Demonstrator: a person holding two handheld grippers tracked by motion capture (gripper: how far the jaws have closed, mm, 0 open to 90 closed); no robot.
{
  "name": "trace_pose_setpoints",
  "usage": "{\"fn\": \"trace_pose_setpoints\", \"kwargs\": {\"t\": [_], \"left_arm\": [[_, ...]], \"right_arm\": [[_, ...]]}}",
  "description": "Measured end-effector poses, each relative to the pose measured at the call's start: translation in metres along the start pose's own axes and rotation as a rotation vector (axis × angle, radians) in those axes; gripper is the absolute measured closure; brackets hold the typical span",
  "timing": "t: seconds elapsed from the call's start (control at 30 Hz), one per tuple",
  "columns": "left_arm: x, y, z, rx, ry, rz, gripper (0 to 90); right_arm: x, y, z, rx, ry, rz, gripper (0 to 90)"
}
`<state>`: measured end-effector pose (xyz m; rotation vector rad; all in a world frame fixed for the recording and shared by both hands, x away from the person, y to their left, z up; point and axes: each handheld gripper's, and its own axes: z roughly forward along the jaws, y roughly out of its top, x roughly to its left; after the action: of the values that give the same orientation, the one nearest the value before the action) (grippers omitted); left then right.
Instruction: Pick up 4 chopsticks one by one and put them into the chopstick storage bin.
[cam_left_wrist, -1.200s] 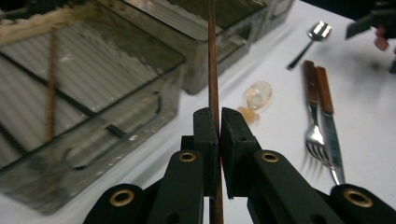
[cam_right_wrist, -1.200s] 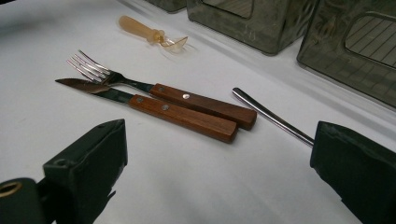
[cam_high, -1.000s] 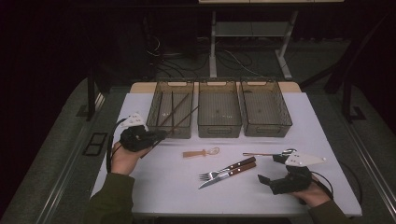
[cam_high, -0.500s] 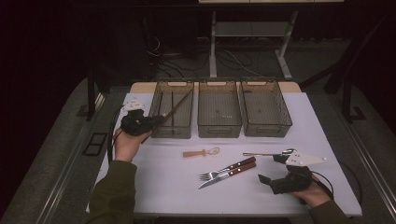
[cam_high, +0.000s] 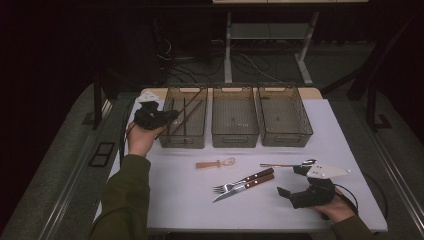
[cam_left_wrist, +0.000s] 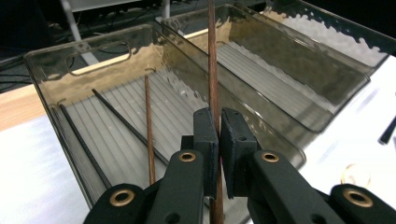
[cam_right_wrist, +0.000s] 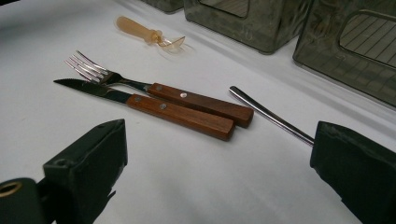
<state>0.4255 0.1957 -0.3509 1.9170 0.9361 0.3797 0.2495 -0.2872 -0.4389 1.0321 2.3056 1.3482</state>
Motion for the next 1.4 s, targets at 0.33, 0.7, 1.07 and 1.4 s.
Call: {"fn": "trace_pose_setpoints", "kwargs": {"t": [0.33,0.7,1.07,1.4], "left_arm": [[0.012,0.007,0.018,-0.023,0.050,-0.013,85.0],[0.023,0.000,0.036,-0.026,0.097,-0.045,85.0],[0.030,-0.013,0.045,0.033,0.127,-0.111,84.8],[0.030,-0.015,0.045,0.019,0.124,-0.106,66.3]], "right_arm": [[0.000,0.000,0.000,-0.001,0.003,-0.002,4.1],[0.000,0.000,0.000,-0.003,0.007,-0.002,4.1],[0.001,0.000,-0.001,-0.001,0.010,-0.002,4.1],[0.002,0.000,0.000,-0.001,0.012,-0.004,4.1]]}}
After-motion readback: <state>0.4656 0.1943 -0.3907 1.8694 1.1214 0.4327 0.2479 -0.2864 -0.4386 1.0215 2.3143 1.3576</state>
